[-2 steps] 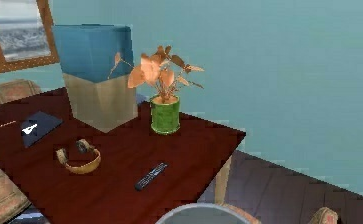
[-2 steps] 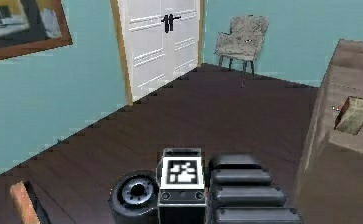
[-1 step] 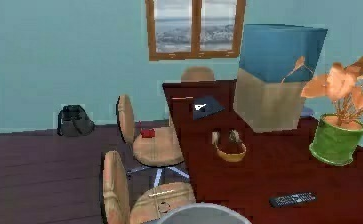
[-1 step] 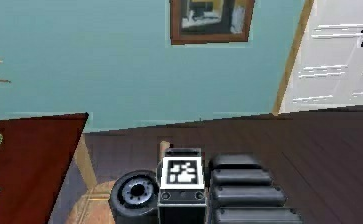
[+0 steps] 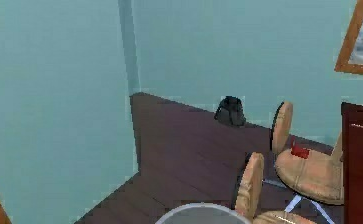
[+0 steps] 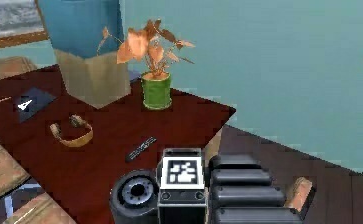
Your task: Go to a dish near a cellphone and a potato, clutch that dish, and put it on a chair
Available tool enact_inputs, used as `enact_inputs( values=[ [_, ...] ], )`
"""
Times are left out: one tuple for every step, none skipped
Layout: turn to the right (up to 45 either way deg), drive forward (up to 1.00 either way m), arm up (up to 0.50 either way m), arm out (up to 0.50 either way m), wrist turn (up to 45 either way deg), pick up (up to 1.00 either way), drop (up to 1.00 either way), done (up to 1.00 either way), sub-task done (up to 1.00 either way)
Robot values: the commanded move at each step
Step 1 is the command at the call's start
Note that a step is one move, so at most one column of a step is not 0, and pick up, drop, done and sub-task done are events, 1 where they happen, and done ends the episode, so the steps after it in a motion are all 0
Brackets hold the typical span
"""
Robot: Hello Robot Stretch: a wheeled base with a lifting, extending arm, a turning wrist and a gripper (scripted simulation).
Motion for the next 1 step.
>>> enact_inputs(
  values=[
    [-27.0, 0.0, 0.0, 0.0, 0.0, 0.0, 0.0, 0.0, 0.0]
  ],
)
